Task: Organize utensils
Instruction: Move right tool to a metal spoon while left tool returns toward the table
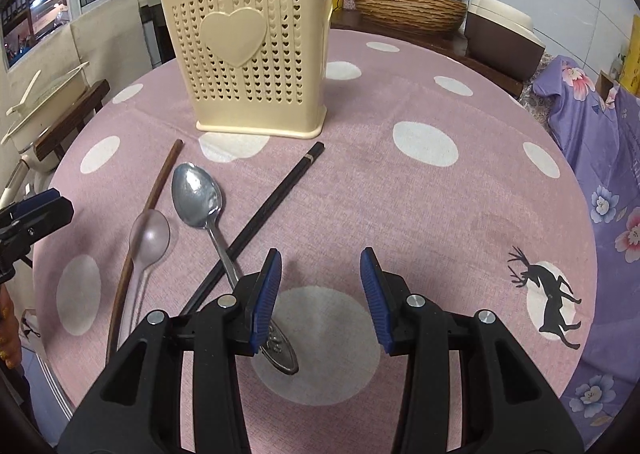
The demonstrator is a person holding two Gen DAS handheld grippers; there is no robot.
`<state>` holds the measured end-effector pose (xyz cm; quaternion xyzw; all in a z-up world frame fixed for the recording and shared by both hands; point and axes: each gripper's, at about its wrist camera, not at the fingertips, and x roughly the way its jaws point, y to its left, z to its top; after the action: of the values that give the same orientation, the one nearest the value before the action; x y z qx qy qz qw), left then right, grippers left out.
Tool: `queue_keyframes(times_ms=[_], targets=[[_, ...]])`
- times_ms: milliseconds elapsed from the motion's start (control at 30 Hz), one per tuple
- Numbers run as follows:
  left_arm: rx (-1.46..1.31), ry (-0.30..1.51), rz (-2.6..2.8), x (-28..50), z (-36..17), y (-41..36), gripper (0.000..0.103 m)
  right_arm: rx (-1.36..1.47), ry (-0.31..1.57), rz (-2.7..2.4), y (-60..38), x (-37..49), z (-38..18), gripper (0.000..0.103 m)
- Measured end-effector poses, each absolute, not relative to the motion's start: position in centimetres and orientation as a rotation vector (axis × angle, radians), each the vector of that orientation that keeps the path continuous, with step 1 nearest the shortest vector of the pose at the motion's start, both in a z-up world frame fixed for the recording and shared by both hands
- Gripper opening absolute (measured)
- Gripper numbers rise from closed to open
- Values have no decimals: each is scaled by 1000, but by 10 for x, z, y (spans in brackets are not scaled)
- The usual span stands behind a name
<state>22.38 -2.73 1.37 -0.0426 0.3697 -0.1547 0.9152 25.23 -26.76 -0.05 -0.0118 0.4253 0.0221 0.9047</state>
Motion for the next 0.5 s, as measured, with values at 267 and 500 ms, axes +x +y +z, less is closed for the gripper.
queue_keyframes(times_ms=[267,500], targets=[[-94,774,-317,223,9,-26,76,-56,908,74,-256,245,-9,42],[-103,781,-309,225,7,-23,76,-41,936,131,-245,234,-5,42]])
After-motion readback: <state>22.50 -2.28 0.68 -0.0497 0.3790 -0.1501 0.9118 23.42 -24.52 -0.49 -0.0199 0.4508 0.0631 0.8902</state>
